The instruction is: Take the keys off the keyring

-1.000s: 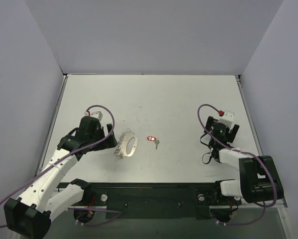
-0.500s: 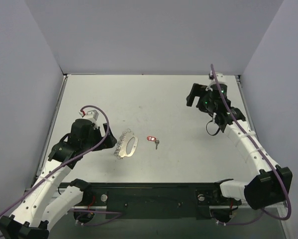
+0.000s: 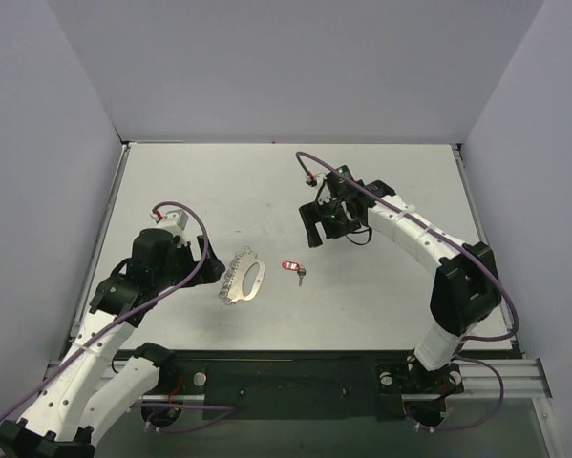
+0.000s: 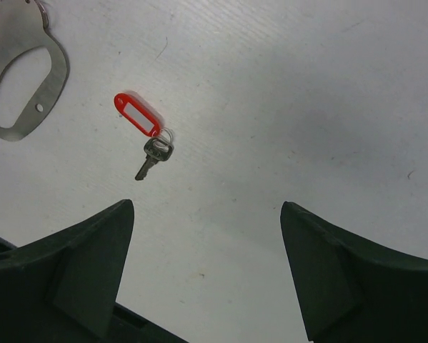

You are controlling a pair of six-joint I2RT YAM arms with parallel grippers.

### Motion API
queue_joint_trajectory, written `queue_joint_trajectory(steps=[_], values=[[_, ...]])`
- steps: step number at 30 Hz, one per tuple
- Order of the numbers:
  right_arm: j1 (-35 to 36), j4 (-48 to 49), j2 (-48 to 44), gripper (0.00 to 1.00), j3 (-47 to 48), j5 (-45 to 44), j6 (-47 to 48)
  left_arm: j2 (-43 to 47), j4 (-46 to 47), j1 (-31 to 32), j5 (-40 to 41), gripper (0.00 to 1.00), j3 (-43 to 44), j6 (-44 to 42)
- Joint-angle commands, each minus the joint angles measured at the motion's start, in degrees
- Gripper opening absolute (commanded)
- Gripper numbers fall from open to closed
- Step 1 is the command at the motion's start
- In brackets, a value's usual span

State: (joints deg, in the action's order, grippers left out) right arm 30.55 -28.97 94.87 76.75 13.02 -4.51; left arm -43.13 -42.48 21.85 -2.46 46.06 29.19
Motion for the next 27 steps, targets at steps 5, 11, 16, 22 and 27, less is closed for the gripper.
queue_joint_trajectory(steps=[5,11,16,22,27], values=[[4.0,-4.4,9.0,0.77,9.9,5.4,8.4,1.1,3.2,-0.5,-0.7,1.00,0.1,-1.2],[6.3,-5.3,15.6,0.77,13.6,7.0,12.9,1.0,3.5,-1.4,-1.5,0.94,-0.2,-1.4],[7.2,-5.7,19.1,0.75,15.7,7.4,14.9,0.9,3.6,-2.2,-2.2,0.93,-0.2,-1.6],[9.2,-4.9,21.3,0.74,16.9,6.7,15.6,1.9,3.8,-3.0,-1.9,0.92,-0.3,-1.7],[10.5,-4.5,23.2,0.72,16.7,5.6,16.0,2.4,3.7,-3.6,-1.5,0.92,-0.3,-1.5]])
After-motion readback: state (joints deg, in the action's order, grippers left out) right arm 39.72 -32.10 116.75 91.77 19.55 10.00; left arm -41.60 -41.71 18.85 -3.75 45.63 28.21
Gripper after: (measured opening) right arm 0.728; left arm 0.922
